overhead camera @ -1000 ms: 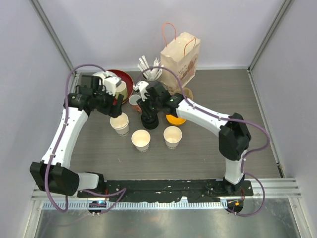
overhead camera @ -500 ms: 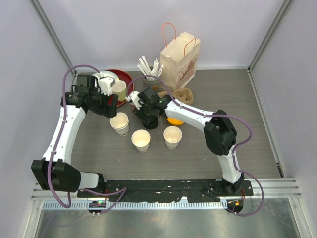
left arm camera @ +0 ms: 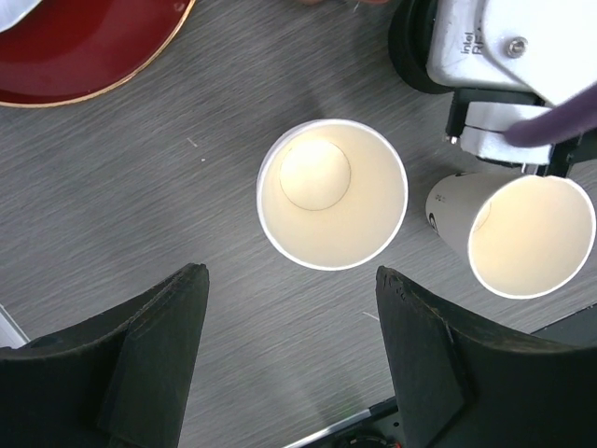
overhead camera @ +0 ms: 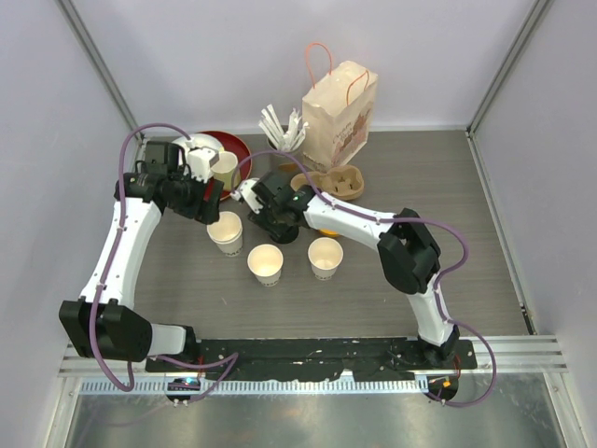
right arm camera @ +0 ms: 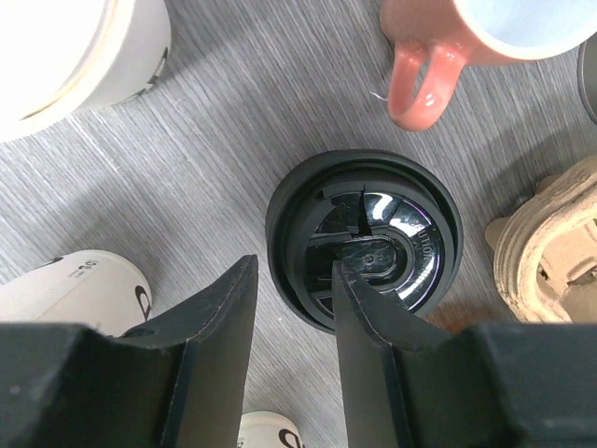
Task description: Pack the takeout coffee
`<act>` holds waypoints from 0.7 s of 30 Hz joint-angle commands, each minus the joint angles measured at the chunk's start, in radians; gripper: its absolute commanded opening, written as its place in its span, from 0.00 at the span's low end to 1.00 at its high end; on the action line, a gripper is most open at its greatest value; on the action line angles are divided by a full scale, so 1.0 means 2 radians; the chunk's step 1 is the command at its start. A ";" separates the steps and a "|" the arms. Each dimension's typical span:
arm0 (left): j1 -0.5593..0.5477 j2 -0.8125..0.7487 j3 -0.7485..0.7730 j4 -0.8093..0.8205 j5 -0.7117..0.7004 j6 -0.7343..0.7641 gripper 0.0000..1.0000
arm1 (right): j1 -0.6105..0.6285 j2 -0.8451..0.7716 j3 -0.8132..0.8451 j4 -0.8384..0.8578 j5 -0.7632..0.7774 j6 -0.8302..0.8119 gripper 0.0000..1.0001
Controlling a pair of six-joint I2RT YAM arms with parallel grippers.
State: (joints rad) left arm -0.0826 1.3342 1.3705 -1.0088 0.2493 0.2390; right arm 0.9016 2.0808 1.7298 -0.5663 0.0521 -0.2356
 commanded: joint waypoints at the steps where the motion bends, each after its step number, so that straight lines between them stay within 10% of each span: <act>1: 0.003 0.000 0.016 -0.005 0.016 0.008 0.76 | 0.001 0.003 0.010 -0.004 0.028 -0.009 0.41; 21: 0.003 -0.001 0.016 -0.006 0.022 0.013 0.76 | 0.007 -0.024 0.017 -0.004 0.039 0.001 0.01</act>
State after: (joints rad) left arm -0.0826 1.3361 1.3705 -1.0149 0.2729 0.2481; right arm 0.9089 2.0903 1.7298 -0.5797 0.1043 -0.2340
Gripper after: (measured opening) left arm 0.762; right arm 0.041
